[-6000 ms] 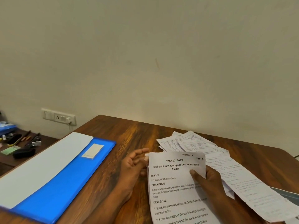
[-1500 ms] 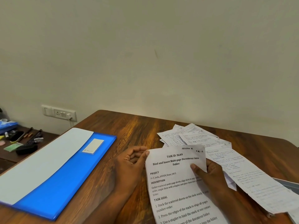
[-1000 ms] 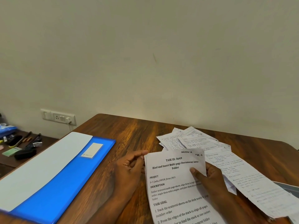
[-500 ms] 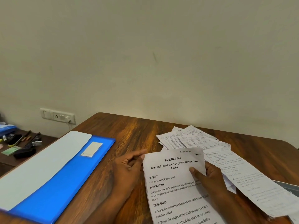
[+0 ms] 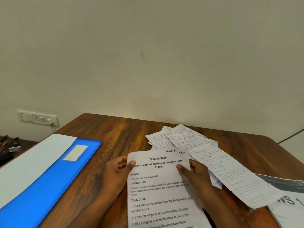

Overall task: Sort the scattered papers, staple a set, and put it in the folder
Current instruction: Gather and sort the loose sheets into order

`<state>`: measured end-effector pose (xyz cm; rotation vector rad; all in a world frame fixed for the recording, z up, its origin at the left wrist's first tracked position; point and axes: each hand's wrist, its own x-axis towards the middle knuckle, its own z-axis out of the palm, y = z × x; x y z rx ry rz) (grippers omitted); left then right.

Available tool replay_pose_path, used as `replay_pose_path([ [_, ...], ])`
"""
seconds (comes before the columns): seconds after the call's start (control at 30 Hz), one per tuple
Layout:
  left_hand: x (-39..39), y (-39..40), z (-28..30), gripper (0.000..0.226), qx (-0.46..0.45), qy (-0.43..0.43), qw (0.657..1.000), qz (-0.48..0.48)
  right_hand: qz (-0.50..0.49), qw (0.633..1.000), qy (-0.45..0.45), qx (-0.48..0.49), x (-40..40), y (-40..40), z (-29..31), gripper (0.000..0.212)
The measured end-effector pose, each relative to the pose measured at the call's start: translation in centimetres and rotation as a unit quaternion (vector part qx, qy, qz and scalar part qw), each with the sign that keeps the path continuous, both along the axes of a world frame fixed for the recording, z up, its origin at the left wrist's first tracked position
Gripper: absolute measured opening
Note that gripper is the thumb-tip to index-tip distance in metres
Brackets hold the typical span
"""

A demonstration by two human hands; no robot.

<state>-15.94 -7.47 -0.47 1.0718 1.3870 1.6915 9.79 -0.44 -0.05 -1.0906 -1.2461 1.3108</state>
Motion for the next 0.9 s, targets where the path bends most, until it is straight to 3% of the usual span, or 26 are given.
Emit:
replay_pose_path([
  [0.23,-0.3,0.2,-0.3,0.015,-0.015,0.022,0.999,-0.022,-0.104,0.993,0.039,0.04,0.9,-0.1,1.7,0.019],
  [0.9,-0.2,0.3,-0.5,0.013,-0.023,0.022,0.998,-0.046,-0.105,0.993,0.043,0.043,1.8,0.0,1.5,0.019],
])
